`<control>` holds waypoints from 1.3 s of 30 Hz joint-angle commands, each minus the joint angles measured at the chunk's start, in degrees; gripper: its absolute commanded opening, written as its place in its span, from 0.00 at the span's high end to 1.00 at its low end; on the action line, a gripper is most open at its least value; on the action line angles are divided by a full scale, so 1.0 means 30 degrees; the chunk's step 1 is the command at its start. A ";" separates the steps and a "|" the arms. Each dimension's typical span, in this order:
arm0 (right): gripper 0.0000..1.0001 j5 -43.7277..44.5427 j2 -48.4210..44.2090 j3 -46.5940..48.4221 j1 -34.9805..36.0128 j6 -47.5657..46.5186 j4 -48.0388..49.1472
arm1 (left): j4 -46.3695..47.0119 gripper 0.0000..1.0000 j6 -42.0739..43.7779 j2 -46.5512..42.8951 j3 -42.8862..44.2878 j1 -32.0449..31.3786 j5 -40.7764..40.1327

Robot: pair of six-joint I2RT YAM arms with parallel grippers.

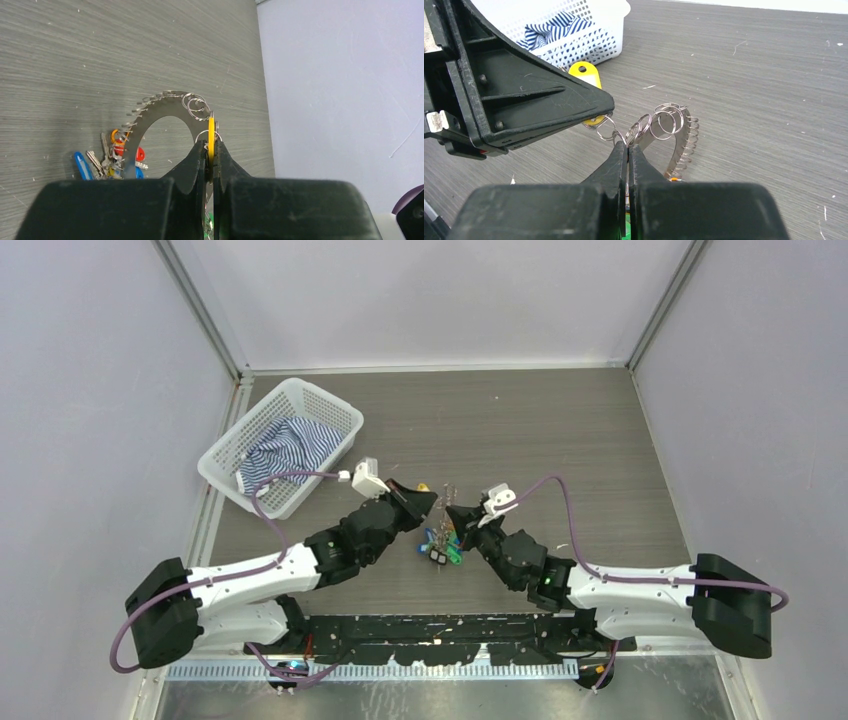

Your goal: Remove the keys from the keyring

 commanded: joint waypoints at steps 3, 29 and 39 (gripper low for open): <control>0.99 0.2599 -0.1440 -0.1464 -0.0579 0.0324 0.2596 | -0.0028 0.99 0.2316 -0.0205 -0.0210 0.0431 -0.2598; 0.49 -0.9744 -0.3796 -0.1837 -0.4073 0.0942 -0.0847 | -0.0636 1.00 1.0981 0.0459 0.2526 0.0398 0.4647; 0.36 -1.2332 -0.1057 -0.1628 -0.4111 -0.2381 0.1247 | -0.0338 0.99 1.1415 0.0200 0.2288 0.0372 0.5757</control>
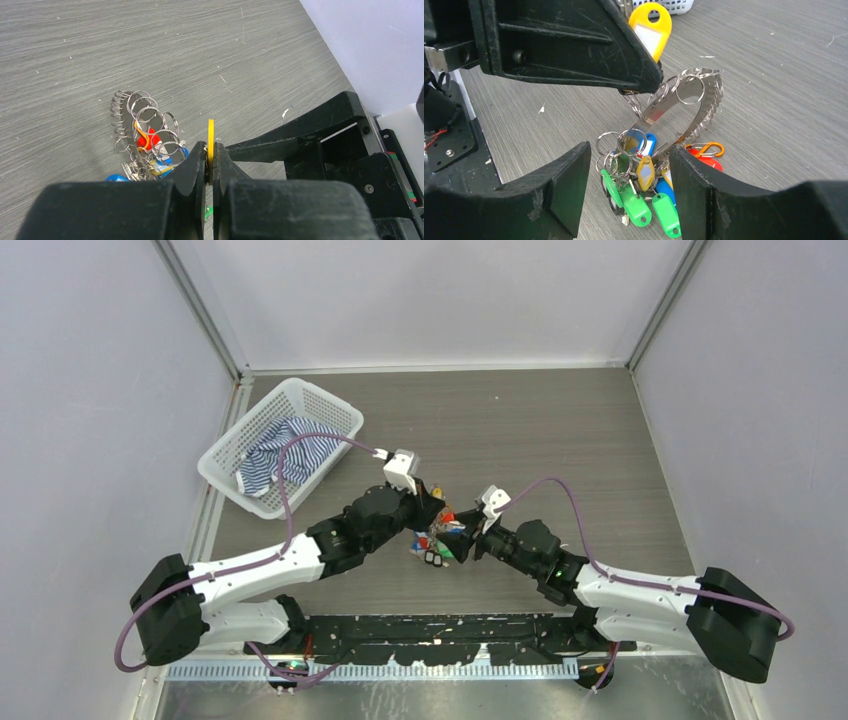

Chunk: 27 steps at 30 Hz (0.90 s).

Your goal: Remove the keys from the keyring

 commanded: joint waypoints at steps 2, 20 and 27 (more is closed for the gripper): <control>0.36 -0.0207 -0.0050 0.0072 -0.0083 -0.1912 0.2359 | 0.1092 0.99 0.0644 -0.0708 0.0495 -0.0010 0.0917; 0.56 -0.1330 0.0455 -0.0108 -0.0266 -0.4373 0.3720 | 0.1207 1.00 0.1024 -0.1418 0.0132 -0.0010 0.2490; 0.50 -0.1451 -0.0569 0.0172 -0.0260 -0.4728 0.2788 | 0.1288 0.99 0.1242 -0.1779 0.0072 -0.0010 0.3353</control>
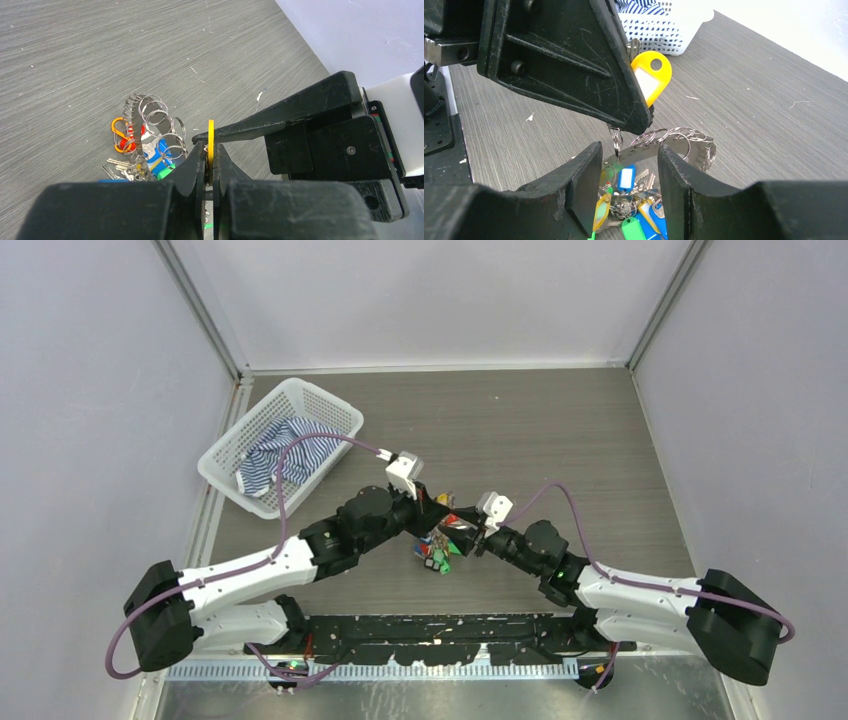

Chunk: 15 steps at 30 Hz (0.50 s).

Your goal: Remove the keys from the keyring

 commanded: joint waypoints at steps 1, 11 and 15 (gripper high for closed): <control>0.50 -0.0301 -0.0685 0.0670 -0.0060 -0.0524 -0.0211 | 0.1404 0.99 0.0494 -0.0973 0.0068 -0.0010 0.0864; 0.60 -0.1051 -0.1446 0.1410 0.0231 -0.1016 -0.2446 | 0.1391 0.99 0.0878 -0.1182 0.0142 -0.0002 0.1543; 0.64 -0.0841 -0.1588 0.1595 0.0529 -0.1173 -0.2813 | 0.1361 0.99 0.0911 -0.1093 0.0190 -0.0010 0.1523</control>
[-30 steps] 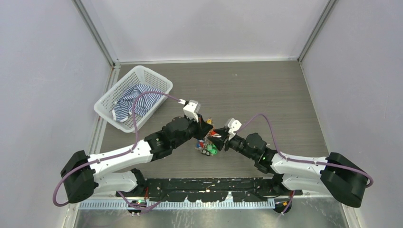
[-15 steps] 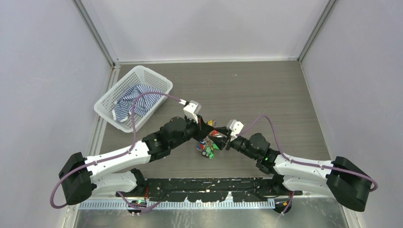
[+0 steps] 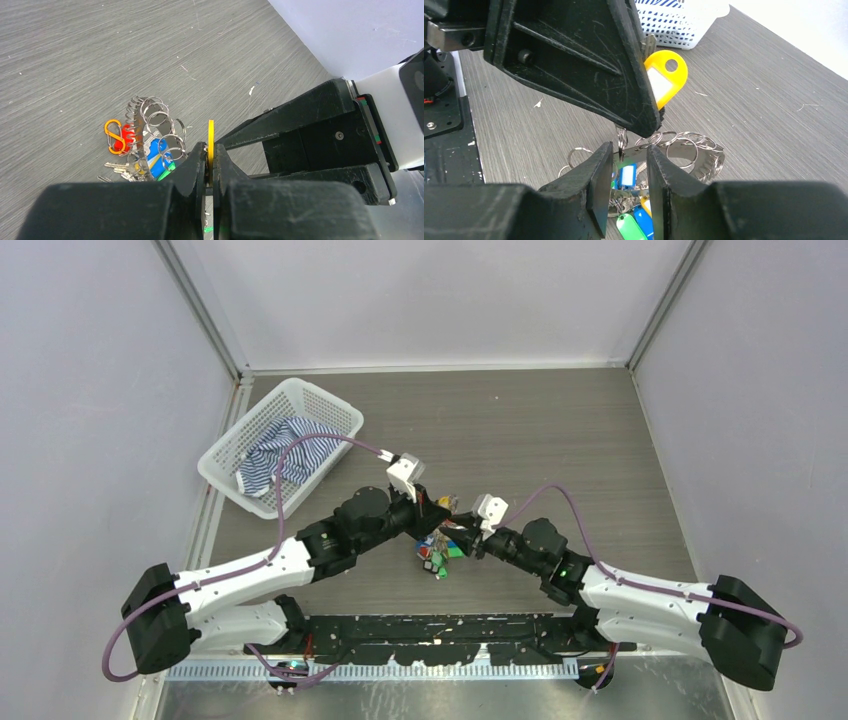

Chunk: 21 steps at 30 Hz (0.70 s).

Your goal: Remove the keys from the keyring

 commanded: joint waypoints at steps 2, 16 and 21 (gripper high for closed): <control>0.69 0.0011 -0.0354 0.1198 0.0487 -0.0688 -0.0992 | 0.1445 1.00 0.0295 -0.0582 0.0307 -0.0010 0.0332; 0.94 0.1207 0.0157 0.1155 0.0737 -0.0515 0.0070 | 0.1386 1.00 0.0341 -0.0525 0.0366 -0.0010 0.0447; 0.99 0.1129 0.0375 0.1137 0.0730 -0.0497 0.0333 | 0.1365 0.99 0.0252 -0.0525 0.0353 -0.0010 0.0187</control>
